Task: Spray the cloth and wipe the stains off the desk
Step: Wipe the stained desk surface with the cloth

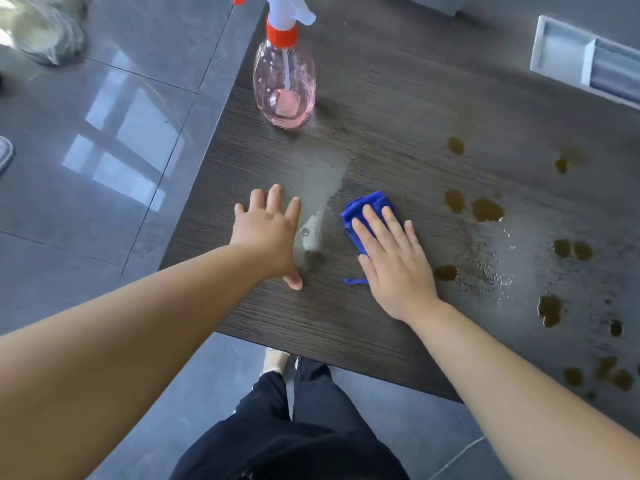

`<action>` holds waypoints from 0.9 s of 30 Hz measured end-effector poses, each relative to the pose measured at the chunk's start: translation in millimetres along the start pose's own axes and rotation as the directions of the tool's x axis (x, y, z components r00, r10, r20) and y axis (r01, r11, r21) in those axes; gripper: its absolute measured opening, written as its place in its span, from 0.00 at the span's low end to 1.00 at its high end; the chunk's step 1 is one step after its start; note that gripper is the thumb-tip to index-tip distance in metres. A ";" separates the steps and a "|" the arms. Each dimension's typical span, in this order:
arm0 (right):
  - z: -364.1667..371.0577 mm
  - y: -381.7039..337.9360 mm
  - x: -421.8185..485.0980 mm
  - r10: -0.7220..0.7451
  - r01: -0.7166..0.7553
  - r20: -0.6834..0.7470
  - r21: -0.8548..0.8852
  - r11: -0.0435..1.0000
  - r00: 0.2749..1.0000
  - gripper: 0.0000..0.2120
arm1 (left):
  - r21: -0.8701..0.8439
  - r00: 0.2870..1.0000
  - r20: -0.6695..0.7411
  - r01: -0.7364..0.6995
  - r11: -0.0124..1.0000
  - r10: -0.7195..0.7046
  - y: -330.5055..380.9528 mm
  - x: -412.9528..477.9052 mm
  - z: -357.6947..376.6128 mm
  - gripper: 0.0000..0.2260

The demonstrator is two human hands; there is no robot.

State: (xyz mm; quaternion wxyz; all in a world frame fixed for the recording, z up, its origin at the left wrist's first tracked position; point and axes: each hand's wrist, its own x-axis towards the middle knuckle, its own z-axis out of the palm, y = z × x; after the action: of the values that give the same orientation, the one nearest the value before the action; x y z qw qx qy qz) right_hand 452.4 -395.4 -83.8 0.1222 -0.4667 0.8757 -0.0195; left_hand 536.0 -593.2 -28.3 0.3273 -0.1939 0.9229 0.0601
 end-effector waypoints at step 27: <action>-16.5 -31.4 97.7 -0.015 0.015 0.002 -0.031 0.999 1.000 0.25 | -0.054 1.000 0.000 0.014 0.998 -0.014 -1.1 -0.5 0.6 0.58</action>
State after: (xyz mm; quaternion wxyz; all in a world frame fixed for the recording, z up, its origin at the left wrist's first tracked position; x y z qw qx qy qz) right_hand 421.8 -494.7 -82.2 0.1156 -0.4752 0.8722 -0.0065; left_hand 537.2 -593.9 -28.4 0.3222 -0.2092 0.9196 0.0826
